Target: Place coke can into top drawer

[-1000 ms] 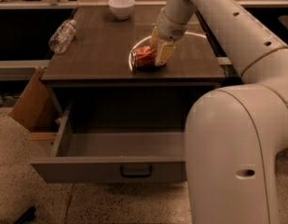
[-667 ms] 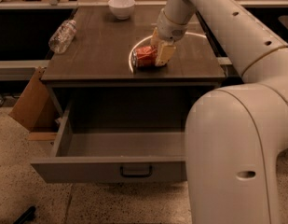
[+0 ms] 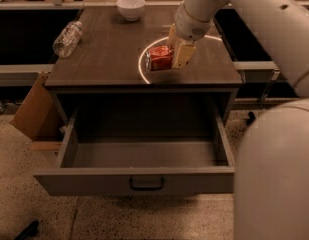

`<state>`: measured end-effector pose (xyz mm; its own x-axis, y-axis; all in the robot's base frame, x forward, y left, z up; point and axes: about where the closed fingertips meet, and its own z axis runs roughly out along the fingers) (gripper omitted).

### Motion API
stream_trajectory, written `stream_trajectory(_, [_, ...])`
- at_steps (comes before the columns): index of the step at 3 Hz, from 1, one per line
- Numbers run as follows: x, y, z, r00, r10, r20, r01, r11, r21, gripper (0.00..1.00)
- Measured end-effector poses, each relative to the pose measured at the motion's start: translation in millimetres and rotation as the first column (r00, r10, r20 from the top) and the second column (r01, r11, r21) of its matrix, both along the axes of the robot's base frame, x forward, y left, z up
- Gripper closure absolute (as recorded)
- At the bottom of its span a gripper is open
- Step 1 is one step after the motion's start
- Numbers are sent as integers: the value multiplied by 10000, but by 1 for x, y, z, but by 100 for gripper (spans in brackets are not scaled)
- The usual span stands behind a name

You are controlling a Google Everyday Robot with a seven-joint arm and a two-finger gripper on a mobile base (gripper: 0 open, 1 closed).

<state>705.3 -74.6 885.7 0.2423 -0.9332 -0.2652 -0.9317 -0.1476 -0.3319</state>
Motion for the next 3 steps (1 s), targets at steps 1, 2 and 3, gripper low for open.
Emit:
stream_trajectory(1, [-32, -7, 10, 9991, -410, 78, 409, 9989, 230, 100])
stream_trajectory(2, [-71, -10, -17, 9913, -1078, -752, 1122, 9920, 570, 100])
stream_trajectory(3, [-71, -10, -17, 9913, -1078, -752, 1122, 9920, 570, 100])
